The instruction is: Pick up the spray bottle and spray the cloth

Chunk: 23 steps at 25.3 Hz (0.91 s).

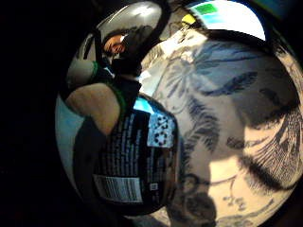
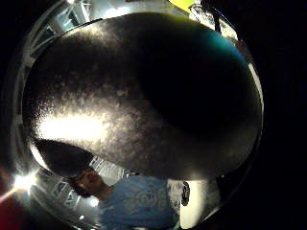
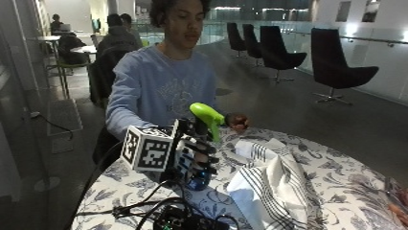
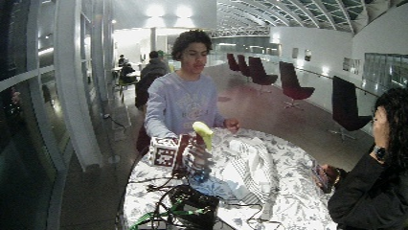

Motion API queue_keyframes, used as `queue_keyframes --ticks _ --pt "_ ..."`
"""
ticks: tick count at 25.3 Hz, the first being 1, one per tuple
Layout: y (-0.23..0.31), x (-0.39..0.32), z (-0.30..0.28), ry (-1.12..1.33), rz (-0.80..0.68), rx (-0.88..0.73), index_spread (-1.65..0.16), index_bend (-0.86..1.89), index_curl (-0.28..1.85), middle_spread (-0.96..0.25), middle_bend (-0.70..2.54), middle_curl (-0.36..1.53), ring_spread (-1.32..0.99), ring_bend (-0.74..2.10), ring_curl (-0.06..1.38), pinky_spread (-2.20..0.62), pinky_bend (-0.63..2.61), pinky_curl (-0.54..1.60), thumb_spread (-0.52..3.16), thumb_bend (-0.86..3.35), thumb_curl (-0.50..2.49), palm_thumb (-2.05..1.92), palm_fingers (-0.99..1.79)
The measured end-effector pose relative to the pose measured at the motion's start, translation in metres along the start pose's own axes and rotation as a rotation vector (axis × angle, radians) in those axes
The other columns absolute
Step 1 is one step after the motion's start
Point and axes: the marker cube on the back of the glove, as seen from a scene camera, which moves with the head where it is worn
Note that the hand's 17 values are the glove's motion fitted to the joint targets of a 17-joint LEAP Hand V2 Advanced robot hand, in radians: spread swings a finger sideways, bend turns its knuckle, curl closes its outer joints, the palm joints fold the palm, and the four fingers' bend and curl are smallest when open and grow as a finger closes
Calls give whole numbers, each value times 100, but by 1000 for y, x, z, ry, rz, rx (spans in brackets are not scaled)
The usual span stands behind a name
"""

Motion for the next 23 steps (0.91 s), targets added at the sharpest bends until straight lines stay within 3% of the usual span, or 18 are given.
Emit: queue_keyframes --ticks 6,10,23 --pt "13 -40 8 91 86 -340 -22 26 41 -7 33 44 0 42 37 27 14 23 78 -3 54 95 105" --pt "13 -51 14 143 181 -479 -21 23 42 -7 32 44 0 40 37 28 14 23 78 -3 55 93 106" --pt "-2 -53 44 167 359 -536 -19 19 46 -5 31 45 1 38 37 28 15 22 84 -3 57 88 108"
